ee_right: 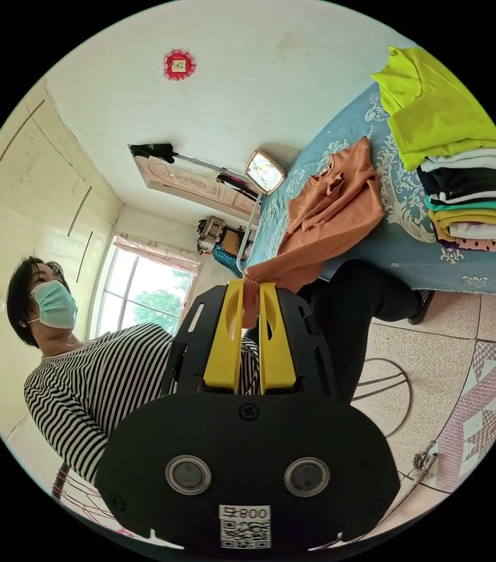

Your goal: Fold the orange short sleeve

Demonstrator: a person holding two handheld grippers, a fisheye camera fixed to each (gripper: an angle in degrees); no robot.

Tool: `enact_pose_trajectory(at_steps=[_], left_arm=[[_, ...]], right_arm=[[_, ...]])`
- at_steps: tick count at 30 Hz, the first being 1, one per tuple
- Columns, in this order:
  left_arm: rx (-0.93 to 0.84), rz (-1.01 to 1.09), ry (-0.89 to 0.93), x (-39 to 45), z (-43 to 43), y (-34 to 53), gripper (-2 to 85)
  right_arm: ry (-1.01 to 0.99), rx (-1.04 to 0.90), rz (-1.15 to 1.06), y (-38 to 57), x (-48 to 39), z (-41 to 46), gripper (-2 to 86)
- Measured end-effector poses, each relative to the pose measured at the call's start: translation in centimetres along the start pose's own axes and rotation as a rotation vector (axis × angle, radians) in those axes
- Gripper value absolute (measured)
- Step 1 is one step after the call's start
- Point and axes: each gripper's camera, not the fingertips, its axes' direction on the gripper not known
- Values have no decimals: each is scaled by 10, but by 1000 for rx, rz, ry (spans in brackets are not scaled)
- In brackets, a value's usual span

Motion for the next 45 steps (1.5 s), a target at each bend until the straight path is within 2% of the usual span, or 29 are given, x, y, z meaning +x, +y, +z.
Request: enact_pose_trajectory(at_steps=[8, 15, 21, 26, 29, 31, 35, 39, 42, 45], left_arm=[[5, 75, 1, 1, 64, -143, 59], [18, 126, -25, -10, 138, -291, 61], [27, 81, -81, -64, 218, -427, 62], [41, -18, -183, -149, 283, -530, 70], [24, -107, -325, -199, 312, -566, 84], [29, -139, -342, -221, 324, -579, 90], [52, -69, -275, -231, 347, -599, 97], [60, -52, -251, -235, 364, -617, 93], [127, -61, -247, -240, 379, -632, 77], [216, -4, -191, -236, 395, -639, 45]], right_arm=[[24, 83, -32, -109, -29, 13, 25], [84, 142, -73, -260, -49, 35, 31], [185, 156, -28, -393, -36, 66, 39], [226, 134, 73, -495, 9, 103, 49], [304, 25, 164, -550, 48, 138, 58], [357, -40, 257, -579, 75, 162, 62], [250, 18, 237, -600, 73, 166, 66], [231, 58, 203, -618, 49, 164, 52], [260, 124, 193, -634, 34, 164, 33], [210, 110, 154, -651, 16, 181, 18]])
